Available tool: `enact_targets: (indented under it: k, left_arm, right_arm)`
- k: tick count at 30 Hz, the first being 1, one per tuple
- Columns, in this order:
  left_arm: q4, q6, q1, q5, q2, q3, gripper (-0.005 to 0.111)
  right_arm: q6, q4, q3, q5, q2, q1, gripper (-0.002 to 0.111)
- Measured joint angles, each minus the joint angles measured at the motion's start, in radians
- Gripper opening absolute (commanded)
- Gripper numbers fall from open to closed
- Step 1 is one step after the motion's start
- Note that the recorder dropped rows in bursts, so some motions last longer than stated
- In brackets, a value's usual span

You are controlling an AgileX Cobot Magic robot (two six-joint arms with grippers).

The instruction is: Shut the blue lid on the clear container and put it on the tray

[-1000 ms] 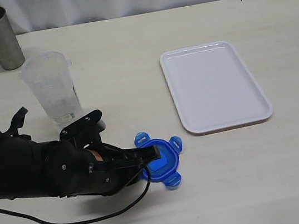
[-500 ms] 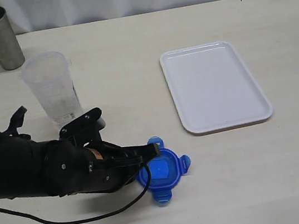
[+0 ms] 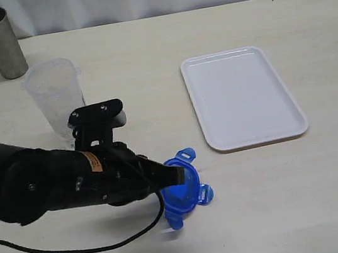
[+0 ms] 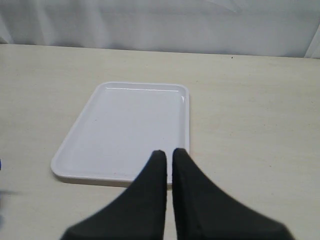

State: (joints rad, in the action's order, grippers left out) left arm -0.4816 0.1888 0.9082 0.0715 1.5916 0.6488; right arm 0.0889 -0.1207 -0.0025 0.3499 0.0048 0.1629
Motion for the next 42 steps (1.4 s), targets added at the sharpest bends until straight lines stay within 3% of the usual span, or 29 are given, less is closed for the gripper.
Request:
enact_targets:
  k: [6, 18, 27, 33, 37, 42]
  left_arm:
    - [0.337, -0.002, 0.000, 0.112, -0.126, 0.042, 0.000]
    - [0.872, -0.004, 0.000, 0.489, -0.226, 0.364, 0.000]
    - [1.231, -0.004, 0.000, 0.539, -0.226, 0.535, 0.000]
    - [1.477, -0.006, -0.004, 0.634, -0.227, 0.555, 0.000]
    - [1.577, -0.006, -0.058, 0.738, -0.225, 0.555, 0.000]
    - [1.600, -0.015, -0.177, 0.754, -0.224, 0.555, 0.000]
  right_arm:
    - [0.000, 0.000, 0.000, 0.000, 0.000, 0.000, 0.004]
    - [0.000, 0.000, 0.000, 0.000, 0.000, 0.000, 0.004]
    - [0.000, 0.000, 0.000, 0.000, 0.000, 0.000, 0.004]
    - [0.000, 0.000, 0.000, 0.000, 0.000, 0.000, 0.004]
    - [0.000, 0.000, 0.000, 0.000, 0.000, 0.000, 0.004]
    - [0.000, 0.000, 0.000, 0.000, 0.000, 0.000, 0.004]
